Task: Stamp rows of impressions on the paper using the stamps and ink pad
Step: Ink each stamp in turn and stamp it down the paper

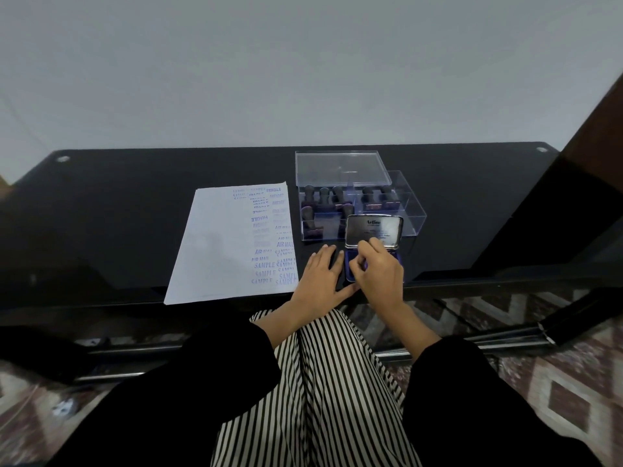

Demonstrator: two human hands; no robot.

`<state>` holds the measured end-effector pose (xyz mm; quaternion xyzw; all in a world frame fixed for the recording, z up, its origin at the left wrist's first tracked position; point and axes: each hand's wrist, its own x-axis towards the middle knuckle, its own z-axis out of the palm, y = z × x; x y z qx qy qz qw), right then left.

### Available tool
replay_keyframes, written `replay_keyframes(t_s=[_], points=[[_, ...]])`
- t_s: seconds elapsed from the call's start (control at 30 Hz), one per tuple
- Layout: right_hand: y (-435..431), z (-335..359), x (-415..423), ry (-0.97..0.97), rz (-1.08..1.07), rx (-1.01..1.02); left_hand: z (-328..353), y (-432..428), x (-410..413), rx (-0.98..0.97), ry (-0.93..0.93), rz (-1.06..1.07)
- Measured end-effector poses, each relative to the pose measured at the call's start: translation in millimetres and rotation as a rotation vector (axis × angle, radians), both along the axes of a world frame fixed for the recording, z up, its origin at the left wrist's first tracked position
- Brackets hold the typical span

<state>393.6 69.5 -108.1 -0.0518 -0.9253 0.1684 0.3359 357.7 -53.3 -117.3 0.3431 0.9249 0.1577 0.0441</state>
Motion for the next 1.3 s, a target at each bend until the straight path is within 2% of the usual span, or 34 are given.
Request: replay_keyframes(t_s=[0.1,0.17,0.33,0.47,0.6,0.77,0.97,1.13,1.3], points=[[0,10,-6,-0.121,-0.013,-0.003,11,-2,-5,-0.063,-0.066,-0.039],[1,17,-10,-0.182,-0.013,-0.053,26,-8,-10,-0.027,-0.115,-0.069],[-17,50,-33,0.094,0.030,-0.330,68,-44,-36,0.305,0.015,0.024],[-45,85,-84,0.103,0.091,-0.388,91,-76,-82,0.415,0.057,0.183],[-74,96,-139,0.000,0.182,-0.458,98,-108,-133,0.394,0.065,0.346],[-95,81,-202,-0.357,0.229,-0.664,83,-135,-185,0.269,0.001,0.456],[-122,55,-251,-0.452,0.303,-0.534,40,-148,-223,0.160,-0.026,0.505],[-139,41,-277,-0.437,0.307,-0.386,13,-152,-232,0.043,0.019,0.495],[-149,34,-284,-0.411,0.292,-0.353,-3,-155,-229,-0.003,0.009,0.475]])
